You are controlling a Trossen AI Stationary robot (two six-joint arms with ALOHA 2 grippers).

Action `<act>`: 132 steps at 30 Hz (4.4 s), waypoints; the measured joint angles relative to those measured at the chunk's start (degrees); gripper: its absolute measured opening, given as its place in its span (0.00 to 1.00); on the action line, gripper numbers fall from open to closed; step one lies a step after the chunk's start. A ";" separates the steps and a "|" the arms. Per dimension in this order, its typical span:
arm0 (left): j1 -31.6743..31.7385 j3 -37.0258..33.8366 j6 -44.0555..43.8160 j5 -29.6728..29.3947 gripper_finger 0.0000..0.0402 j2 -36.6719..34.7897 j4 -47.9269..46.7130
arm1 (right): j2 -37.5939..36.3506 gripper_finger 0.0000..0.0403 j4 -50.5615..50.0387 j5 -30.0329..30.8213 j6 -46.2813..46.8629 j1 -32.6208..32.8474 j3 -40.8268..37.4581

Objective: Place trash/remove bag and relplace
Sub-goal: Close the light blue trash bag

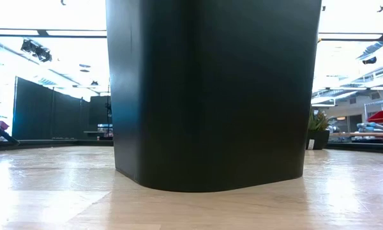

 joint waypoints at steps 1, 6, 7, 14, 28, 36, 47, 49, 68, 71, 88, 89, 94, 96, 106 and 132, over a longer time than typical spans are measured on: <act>0.00 0.00 -0.22 -0.01 0.00 0.00 0.09 | 0.00 0.00 0.11 0.10 0.00 0.00 0.00; -0.15 0.00 -1.00 0.67 0.02 -0.15 0.34 | 0.00 0.00 3.76 5.48 -0.61 0.83 0.00; -0.24 0.00 -1.32 1.58 0.03 -0.17 0.37 | 0.00 0.00 4.80 6.33 -1.43 1.14 0.00; -2.47 -0.02 -2.48 2.66 0.08 -0.17 0.31 | -0.04 0.00 9.42 10.47 -4.60 2.58 0.00; -4.76 2.24 1.70 -0.21 0.13 -0.44 3.86 | -0.04 0.00 2.49 7.36 -6.86 4.63 0.00; -6.34 3.39 -1.43 -0.23 0.13 -0.39 -0.83 | -0.06 0.09 5.42 1.25 -1.90 3.94 0.02; -8.09 3.39 -7.01 1.54 0.13 -0.47 -0.75 | 0.14 0.40 5.99 -10.44 0.64 0.31 0.02; -8.12 3.39 -8.17 1.62 0.13 -0.48 -0.69 | 1.36 0.40 7.50 -12.25 0.67 -0.35 0.07; -8.50 3.39 -15.20 0.22 0.13 -0.48 -1.81 | 4.63 0.31 14.41 -17.79 -0.01 -0.67 0.04; -8.50 3.39 -15.83 0.01 0.13 -0.48 -1.81 | 4.63 0.30 14.69 -18.81 0.00 -0.88 0.04; -8.50 3.39 -17.82 -1.48 0.13 -0.50 -6.18 | 4.66 0.29 13.33 -18.00 0.04 -1.40 0.04; -8.50 3.39 -18.33 -1.80 0.13 -0.50 -7.46 | 4.66 0.28 13.31 -17.91 0.04 -1.38 0.04; -8.50 3.39 -18.74 -4.18 0.13 -0.50 -9.82 | 4.66 0.28 12.94 -17.77 0.04 -1.31 0.04; -8.50 3.39 -18.70 -4.34 0.13 -0.50 -9.79 | 4.66 0.28 12.52 -17.78 0.07 -1.27 0.04; -8.78 3.39 -11.79 -4.95 0.11 -0.48 -5.95 | 4.66 0.28 12.48 -13.53 0.09 -1.25 0.04; -9.31 3.39 -8.92 -2.65 0.30 -0.48 -9.85 | 2.66 0.29 0.53 -15.54 0.13 -1.98 0.04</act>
